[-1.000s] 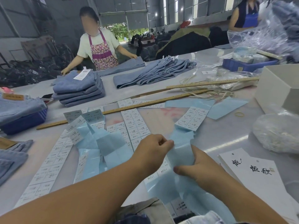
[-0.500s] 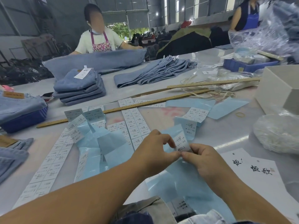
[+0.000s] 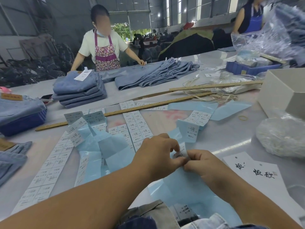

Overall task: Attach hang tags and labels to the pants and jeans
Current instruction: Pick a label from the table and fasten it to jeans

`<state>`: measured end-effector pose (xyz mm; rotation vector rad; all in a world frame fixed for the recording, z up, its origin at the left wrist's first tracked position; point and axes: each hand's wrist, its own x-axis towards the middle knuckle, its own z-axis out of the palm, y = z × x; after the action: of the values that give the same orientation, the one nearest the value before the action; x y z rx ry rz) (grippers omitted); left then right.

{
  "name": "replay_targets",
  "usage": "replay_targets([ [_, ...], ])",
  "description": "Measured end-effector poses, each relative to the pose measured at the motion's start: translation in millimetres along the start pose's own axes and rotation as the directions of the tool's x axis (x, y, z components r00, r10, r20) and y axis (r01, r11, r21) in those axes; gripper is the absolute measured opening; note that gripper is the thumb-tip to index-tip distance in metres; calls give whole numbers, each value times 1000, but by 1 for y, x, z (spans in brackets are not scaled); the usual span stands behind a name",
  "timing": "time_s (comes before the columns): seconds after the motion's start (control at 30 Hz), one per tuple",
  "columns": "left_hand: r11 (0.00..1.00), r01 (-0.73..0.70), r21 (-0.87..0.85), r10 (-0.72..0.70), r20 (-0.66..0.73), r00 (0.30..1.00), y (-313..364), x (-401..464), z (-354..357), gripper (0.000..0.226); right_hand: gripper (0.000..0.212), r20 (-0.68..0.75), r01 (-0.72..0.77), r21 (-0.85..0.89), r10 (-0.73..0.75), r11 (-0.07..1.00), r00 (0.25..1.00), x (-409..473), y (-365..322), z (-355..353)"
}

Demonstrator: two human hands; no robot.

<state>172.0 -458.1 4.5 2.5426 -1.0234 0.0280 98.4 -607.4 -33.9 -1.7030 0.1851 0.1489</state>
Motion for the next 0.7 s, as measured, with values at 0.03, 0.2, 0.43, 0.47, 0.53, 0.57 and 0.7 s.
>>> replay_targets([
  [0.03, 1000, -17, 21, 17, -1, 1000, 0, 0, 0, 29, 31, -18, -4, -5, 4, 1000, 1000, 0, 0, 0],
  [0.2, 999, -18, 40, 17, 20, 1000, -2, 2, 2, 23, 60, -236, -15, 52, 27, 999, 971, 6, 1, -2],
  [0.43, 996, 6, -85, 3, 104, 995, -3, 3, 5, 26, 75, -201, 122, -228, -169, 966, 965, 1, 2, 3],
  [0.47, 993, 24, -116, -14, 89, 996, -4, 3, 4, 24, 76, -187, 138, -236, -184, 962, 965, 1, 2, 3],
  [0.53, 990, 38, -134, -28, 77, 997, -7, 3, 2, 21, 76, -153, 165, -238, -205, 957, 967, -1, 2, 5],
  [0.57, 991, 34, -130, -24, 80, 997, -7, 3, 1, 20, 75, -143, 177, -235, -214, 956, 966, -2, 2, 5],
  [0.7, 994, -8, -109, 17, 80, 997, -6, 2, 2, 22, 72, -163, 188, -241, -230, 952, 959, -1, 2, 5],
])
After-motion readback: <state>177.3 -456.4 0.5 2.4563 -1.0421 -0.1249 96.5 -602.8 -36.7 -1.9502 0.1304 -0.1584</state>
